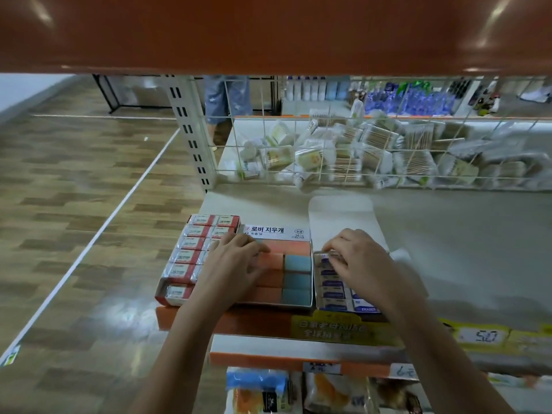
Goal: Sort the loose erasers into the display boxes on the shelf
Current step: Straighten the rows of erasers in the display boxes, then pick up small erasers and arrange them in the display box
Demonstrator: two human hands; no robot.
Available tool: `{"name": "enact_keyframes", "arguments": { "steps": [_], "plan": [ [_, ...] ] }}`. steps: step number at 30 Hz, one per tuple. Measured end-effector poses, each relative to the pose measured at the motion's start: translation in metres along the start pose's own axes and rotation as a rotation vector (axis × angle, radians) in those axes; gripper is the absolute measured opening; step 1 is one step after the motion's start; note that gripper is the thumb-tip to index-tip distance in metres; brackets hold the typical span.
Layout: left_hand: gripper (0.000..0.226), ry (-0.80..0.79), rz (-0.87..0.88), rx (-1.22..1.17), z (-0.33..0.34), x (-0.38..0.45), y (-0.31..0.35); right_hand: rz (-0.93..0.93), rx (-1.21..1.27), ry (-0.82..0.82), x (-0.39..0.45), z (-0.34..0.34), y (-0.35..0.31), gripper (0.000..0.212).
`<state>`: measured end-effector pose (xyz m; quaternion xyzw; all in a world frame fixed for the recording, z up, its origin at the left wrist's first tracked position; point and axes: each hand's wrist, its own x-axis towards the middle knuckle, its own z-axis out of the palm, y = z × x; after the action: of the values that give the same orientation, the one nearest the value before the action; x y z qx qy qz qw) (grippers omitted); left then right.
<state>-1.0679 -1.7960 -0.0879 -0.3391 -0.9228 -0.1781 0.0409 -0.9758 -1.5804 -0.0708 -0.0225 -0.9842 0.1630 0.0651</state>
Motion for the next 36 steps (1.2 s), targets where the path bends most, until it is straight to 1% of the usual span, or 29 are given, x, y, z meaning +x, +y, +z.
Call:
{"name": "enact_keyframes", "arguments": {
  "steps": [4, 8, 11, 13, 16, 21, 27, 32, 36],
  "plan": [
    [0.03, -0.037, 0.035, 0.006, 0.001, 0.004, 0.002, 0.03, 0.015, 0.049, 0.0, -0.001, -0.006, 0.021],
    [0.03, -0.066, 0.063, 0.014, 0.0, 0.005, 0.001, 0.058, 0.036, 0.05, -0.001, 0.004, -0.016, 0.02],
    [0.04, -0.201, 0.083, 0.038, -0.006, 0.009, 0.001, 0.103, 0.044, 0.063, -0.003, 0.001, -0.02, 0.021],
    [0.045, -0.259, 0.126, 0.036, -0.013, 0.017, 0.003, 0.15, 0.044, 0.084, -0.008, -0.004, -0.019, 0.022],
    [0.042, -0.24, 0.233, 0.001, -0.026, 0.033, 0.021, 0.234, 0.016, 0.126, -0.017, -0.016, -0.013, 0.023],
    [0.036, -0.15, 0.455, -0.063, -0.025, 0.068, 0.09, 0.39, -0.159, 0.224, -0.044, -0.04, 0.02, 0.025],
    [0.037, -0.168, 0.675, -0.096, 0.004, 0.073, 0.205, 0.647, -0.182, 0.256, -0.105, -0.074, 0.077, 0.03],
    [0.037, -0.247, 0.733, -0.06, 0.049, 0.067, 0.298, 0.794, -0.181, 0.212, -0.173, -0.097, 0.138, 0.034],
    [0.036, -0.286, 0.703, -0.047, 0.091, 0.068, 0.366, 0.851, -0.152, 0.198, -0.225, -0.113, 0.188, 0.038]
  ]
}}
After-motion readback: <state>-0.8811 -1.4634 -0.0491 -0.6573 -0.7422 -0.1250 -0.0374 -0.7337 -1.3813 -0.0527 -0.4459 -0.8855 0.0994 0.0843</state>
